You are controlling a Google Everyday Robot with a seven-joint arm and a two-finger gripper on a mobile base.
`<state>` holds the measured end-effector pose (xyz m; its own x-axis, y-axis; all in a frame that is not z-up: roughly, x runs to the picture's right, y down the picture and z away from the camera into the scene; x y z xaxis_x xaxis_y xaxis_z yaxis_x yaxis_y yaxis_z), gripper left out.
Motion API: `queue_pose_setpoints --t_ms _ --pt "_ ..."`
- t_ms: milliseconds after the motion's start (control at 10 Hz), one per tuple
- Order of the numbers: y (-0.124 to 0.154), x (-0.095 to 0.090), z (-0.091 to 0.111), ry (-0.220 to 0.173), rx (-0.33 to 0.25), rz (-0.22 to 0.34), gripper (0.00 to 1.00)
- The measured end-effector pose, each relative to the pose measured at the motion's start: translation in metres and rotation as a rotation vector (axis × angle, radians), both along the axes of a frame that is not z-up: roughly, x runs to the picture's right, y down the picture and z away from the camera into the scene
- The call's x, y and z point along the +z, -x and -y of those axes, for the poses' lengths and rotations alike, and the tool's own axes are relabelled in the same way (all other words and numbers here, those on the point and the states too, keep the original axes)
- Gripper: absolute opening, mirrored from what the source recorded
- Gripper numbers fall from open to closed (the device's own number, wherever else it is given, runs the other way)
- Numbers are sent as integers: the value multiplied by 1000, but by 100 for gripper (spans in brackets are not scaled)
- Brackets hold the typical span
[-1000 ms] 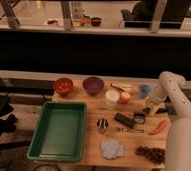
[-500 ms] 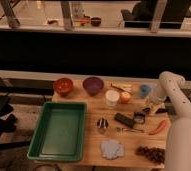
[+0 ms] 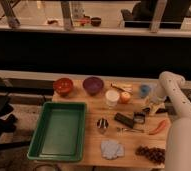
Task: Place brush in table surface
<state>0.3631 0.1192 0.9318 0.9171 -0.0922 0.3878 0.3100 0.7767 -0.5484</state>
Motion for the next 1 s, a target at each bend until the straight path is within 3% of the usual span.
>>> queue_pose_setpoints --t_ms 400,800,1000 --pt "0 0 0 0 0 0 78" --pt "3 0 3 -13 1 2 80" --pt "-8 -19 13 -87 28 -35 80"
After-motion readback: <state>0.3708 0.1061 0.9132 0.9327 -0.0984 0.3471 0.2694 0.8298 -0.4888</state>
